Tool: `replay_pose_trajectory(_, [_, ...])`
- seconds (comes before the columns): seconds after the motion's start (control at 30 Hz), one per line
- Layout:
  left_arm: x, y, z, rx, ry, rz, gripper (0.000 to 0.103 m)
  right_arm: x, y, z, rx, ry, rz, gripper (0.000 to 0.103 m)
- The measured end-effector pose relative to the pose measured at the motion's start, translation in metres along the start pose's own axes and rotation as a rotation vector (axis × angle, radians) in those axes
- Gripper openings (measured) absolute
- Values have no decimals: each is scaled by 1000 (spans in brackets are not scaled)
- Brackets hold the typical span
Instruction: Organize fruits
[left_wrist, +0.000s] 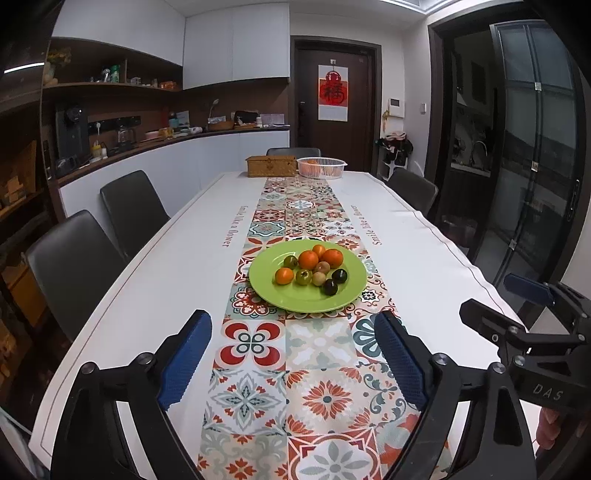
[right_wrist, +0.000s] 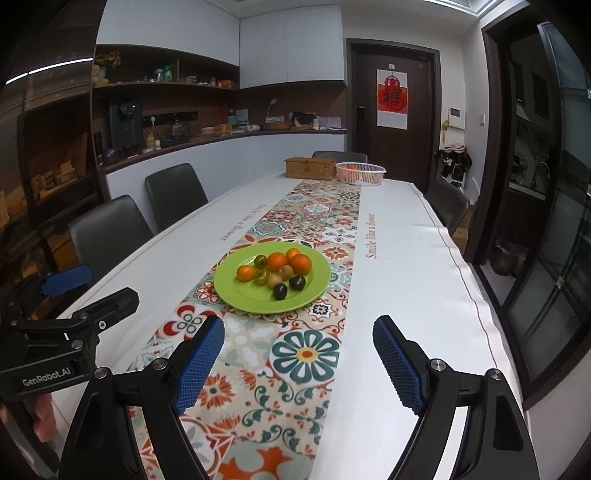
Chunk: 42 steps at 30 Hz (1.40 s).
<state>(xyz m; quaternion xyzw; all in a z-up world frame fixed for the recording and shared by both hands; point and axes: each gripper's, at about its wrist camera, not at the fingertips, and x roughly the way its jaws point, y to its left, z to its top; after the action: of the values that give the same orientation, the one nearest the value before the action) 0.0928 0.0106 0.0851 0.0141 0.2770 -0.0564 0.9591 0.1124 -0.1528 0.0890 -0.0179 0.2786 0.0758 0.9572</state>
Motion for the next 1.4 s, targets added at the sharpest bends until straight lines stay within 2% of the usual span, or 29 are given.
replay_pose_trajectory(0.73, [-30,-13,-3,33,-36,1,95,-33,-5,-13,23,-24,-13,84])
replay_pose_trajectory(1.13, [-33,-16,-2,35,-33,-13,95,-39,-6,-14,21,-33,-15,84])
replay_pose_trajectory(1.27, [-33,-16,-2,34,-35,-12,100,-40,-6,-14,19,-33,-16,84])
replay_pose_trajectory(1.4, [-34,-16,-3,34,-41,-2,100,-40,-6,-14,19,-33,-16,84])
